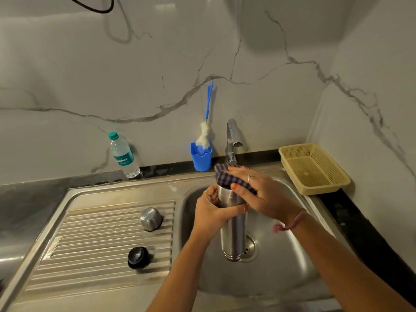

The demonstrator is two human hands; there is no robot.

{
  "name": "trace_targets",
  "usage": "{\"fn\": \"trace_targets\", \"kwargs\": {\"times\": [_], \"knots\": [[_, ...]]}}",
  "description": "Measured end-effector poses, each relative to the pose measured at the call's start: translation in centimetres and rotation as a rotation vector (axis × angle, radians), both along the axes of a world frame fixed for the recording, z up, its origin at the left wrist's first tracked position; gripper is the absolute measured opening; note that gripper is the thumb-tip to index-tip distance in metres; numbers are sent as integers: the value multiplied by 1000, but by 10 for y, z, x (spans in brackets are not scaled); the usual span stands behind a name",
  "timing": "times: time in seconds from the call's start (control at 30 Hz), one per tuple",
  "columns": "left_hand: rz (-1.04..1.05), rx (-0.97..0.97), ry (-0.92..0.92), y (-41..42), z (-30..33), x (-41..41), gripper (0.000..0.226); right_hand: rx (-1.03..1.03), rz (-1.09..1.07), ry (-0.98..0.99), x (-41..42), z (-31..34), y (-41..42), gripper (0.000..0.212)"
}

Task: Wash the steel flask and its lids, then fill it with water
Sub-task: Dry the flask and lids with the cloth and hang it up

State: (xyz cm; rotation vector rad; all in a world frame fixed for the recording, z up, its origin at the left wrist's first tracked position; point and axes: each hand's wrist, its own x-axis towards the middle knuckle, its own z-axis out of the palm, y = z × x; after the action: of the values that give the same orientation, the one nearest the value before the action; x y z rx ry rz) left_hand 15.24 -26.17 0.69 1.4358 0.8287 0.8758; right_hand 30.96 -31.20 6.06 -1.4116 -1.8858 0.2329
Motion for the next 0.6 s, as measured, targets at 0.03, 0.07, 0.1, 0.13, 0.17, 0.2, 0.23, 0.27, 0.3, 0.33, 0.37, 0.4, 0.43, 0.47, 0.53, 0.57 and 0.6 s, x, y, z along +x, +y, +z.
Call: {"fn": "trace_targets", "kwargs": {"times": [0.03,0.07,0.1,0.13,0.17,0.2,0.23,0.27,0.3,0.33,0.37,0.4,0.43,0.47,0.53,0.57,0.6], "knots": [[-4,4,-10,2,0,-3,56,27,38,-32,-2,-2,-1,45],[-11,6,-17,3,0,-5,58,39,65,-27,0,-7,-3,45],[-19,5,-17,4,1,-7,59,36,73,13,5,-13,-6,46],[-27,3,-15,4,2,-8,59,25,63,80,10,-20,-9,46],[-36,4,-13,3,2,-9,58,6,46,184,14,-27,-11,45],[-42,2,-13,3,2,-8,58,-28,36,320,17,-30,-14,43],[-48,-5,-17,2,3,-7,57,-71,27,466,16,-32,-14,39],[-55,-14,-21,1,3,-5,58,-111,12,587,12,-32,-12,34],[-70,-18,-24,1,2,-3,59,-148,-9,674,7,-30,-9,28],[-85,-19,-25,0,3,-1,59,-174,-28,711,2,-27,-5,25],[-98,-22,-31,1,3,1,59,-191,-27,726,-4,-25,0,23],[-107,-28,-47,2,3,1,58,-194,-20,690,-9,-21,1,24],[-112,-40,-66,3,4,0,57,-164,-22,616,-12,-18,1,27],[-112,-51,-82,5,5,-1,56,-101,-37,503,-12,-16,-1,30],[-112,-66,-101,9,5,-3,55,13,-15,347,-7,-23,-6,36],[-115,-74,-112,10,5,-4,56,15,5,387,-5,-29,-9,38],[-118,-84,-125,10,5,-4,56,-3,19,483,-5,-34,-14,41]]}}
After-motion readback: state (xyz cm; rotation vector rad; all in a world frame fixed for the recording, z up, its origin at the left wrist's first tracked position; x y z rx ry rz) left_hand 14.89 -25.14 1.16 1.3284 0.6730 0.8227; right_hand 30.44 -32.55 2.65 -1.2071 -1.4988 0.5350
